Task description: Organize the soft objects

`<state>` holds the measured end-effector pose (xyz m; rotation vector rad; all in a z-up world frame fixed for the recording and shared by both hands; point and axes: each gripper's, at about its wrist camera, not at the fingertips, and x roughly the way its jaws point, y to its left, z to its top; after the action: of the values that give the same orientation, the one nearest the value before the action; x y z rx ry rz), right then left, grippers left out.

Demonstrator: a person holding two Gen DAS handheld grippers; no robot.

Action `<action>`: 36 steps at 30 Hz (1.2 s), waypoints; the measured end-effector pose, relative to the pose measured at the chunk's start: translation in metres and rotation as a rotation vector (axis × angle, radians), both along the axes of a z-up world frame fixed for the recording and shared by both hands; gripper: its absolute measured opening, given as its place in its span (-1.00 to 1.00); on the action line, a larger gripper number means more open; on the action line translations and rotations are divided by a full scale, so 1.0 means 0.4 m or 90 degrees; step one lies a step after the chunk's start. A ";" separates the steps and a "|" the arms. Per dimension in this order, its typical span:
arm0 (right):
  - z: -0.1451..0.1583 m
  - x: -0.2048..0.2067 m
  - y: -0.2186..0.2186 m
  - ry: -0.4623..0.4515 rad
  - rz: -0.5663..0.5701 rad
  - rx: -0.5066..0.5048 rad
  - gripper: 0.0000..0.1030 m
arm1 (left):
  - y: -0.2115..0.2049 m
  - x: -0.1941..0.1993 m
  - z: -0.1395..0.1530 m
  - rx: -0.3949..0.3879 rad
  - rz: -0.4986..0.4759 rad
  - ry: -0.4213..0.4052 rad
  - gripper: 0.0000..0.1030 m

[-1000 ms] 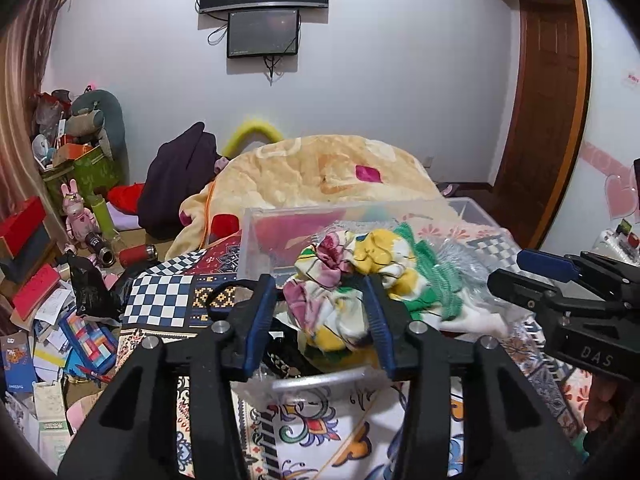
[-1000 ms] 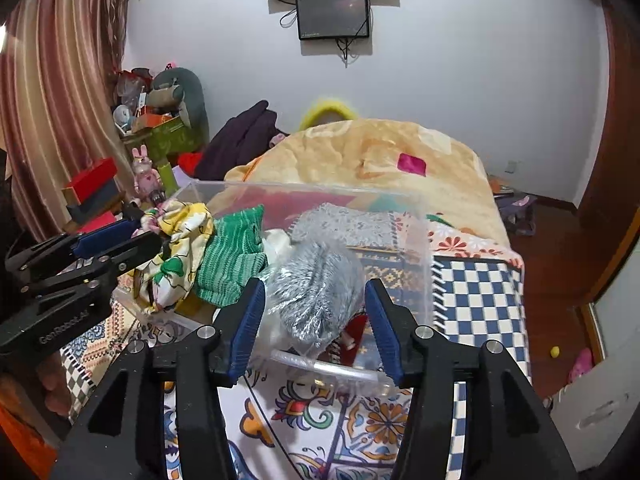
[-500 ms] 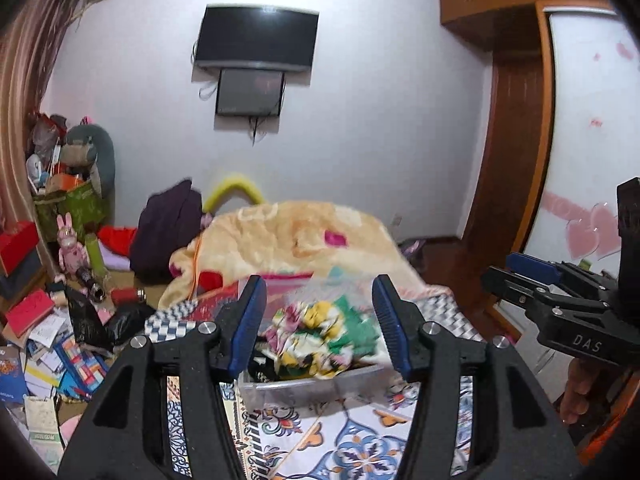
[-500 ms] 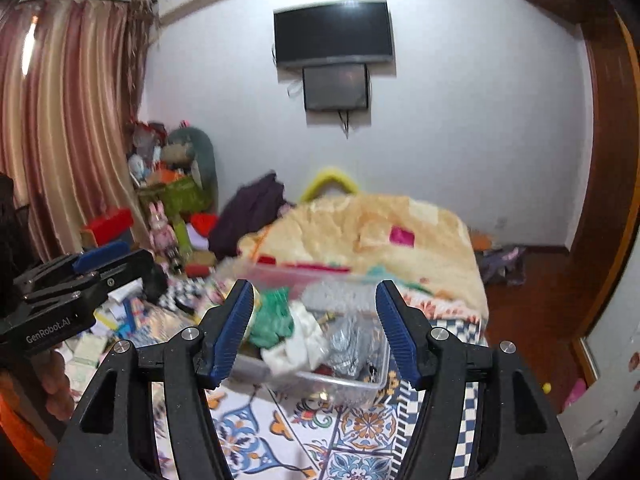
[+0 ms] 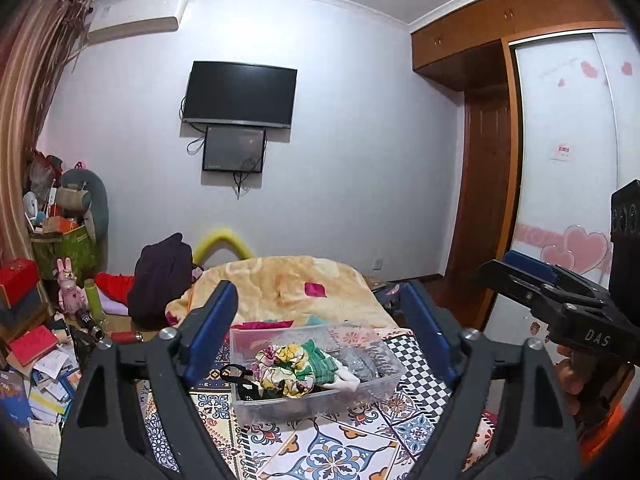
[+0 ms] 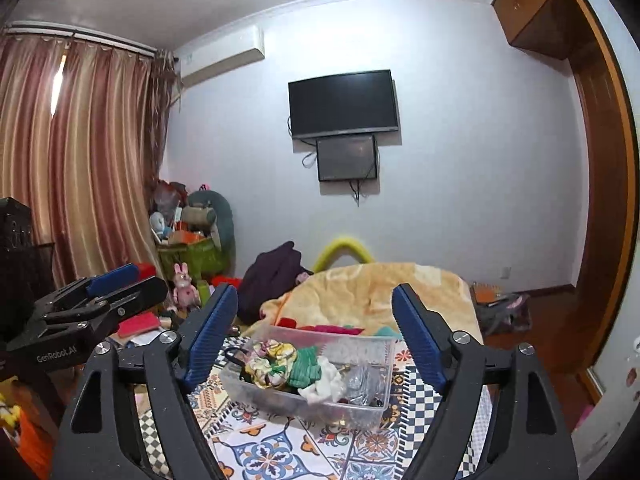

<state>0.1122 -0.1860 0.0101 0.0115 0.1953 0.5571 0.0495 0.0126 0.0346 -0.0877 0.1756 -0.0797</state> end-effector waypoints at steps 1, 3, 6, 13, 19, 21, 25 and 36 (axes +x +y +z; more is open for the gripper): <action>-0.002 -0.001 0.000 0.000 0.001 0.002 0.65 | -0.002 -0.003 0.003 0.003 0.000 -0.003 0.72; -0.001 -0.007 -0.004 -0.002 0.003 0.009 0.74 | -0.009 -0.016 0.009 0.012 0.004 -0.012 0.84; -0.007 -0.011 -0.003 -0.003 0.004 0.010 0.82 | -0.019 -0.028 0.010 0.021 0.010 -0.021 0.95; -0.019 -0.018 0.002 -0.009 -0.003 0.007 0.99 | -0.025 -0.037 0.002 0.027 0.011 -0.017 0.98; -0.028 -0.026 -0.002 -0.011 -0.010 0.002 1.00 | -0.024 -0.038 -0.003 0.026 0.009 -0.014 0.99; -0.027 -0.030 -0.005 -0.012 -0.012 0.001 1.00 | -0.024 -0.038 -0.004 0.026 0.009 -0.014 0.99; -0.027 -0.030 -0.008 -0.014 -0.016 0.001 1.00 | -0.024 -0.041 -0.005 0.027 0.011 -0.015 0.99; -0.021 -0.032 -0.010 -0.015 -0.021 -0.001 1.00 | -0.024 -0.042 -0.008 0.028 0.009 -0.014 0.99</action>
<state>0.0993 -0.1901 0.0017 0.0064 0.1717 0.5240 0.0328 0.0032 0.0314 -0.0438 0.1551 -0.0621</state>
